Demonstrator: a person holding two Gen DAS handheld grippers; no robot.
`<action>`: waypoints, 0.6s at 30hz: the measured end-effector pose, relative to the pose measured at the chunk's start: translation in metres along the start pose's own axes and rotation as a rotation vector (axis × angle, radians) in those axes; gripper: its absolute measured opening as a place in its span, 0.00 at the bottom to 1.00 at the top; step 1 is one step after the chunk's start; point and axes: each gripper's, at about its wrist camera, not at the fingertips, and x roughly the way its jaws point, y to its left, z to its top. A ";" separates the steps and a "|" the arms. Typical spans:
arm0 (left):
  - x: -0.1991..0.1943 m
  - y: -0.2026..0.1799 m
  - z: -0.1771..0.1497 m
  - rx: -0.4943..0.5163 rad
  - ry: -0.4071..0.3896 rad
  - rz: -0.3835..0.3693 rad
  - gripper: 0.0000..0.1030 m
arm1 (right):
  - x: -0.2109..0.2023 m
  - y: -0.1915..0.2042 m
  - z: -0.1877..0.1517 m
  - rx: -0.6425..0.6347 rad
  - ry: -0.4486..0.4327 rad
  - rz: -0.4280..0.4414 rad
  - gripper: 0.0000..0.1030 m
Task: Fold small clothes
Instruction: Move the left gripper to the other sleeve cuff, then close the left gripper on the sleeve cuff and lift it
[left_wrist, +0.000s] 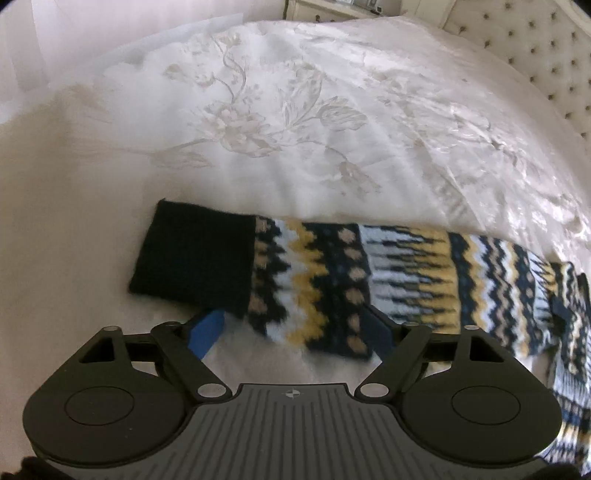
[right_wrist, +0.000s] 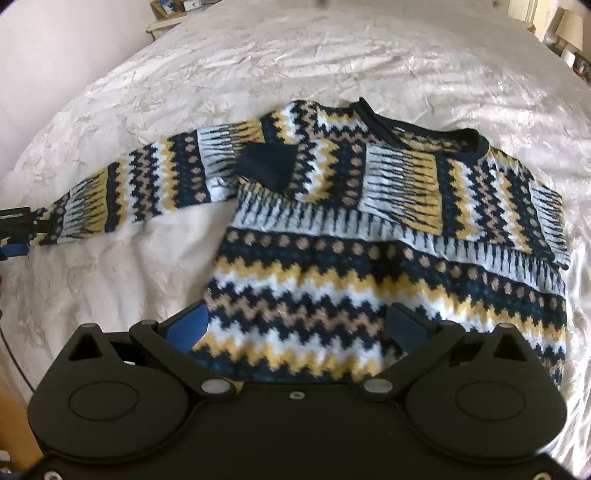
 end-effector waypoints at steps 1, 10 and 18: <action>0.006 0.002 0.003 -0.003 0.008 -0.008 0.83 | 0.000 0.003 0.001 0.005 -0.002 -0.004 0.99; 0.039 0.006 0.009 -0.013 0.063 -0.021 0.99 | 0.002 0.024 0.009 0.025 0.018 -0.054 0.99; 0.024 0.005 -0.002 -0.032 -0.018 0.032 0.55 | 0.007 0.029 0.007 0.007 0.062 -0.064 0.99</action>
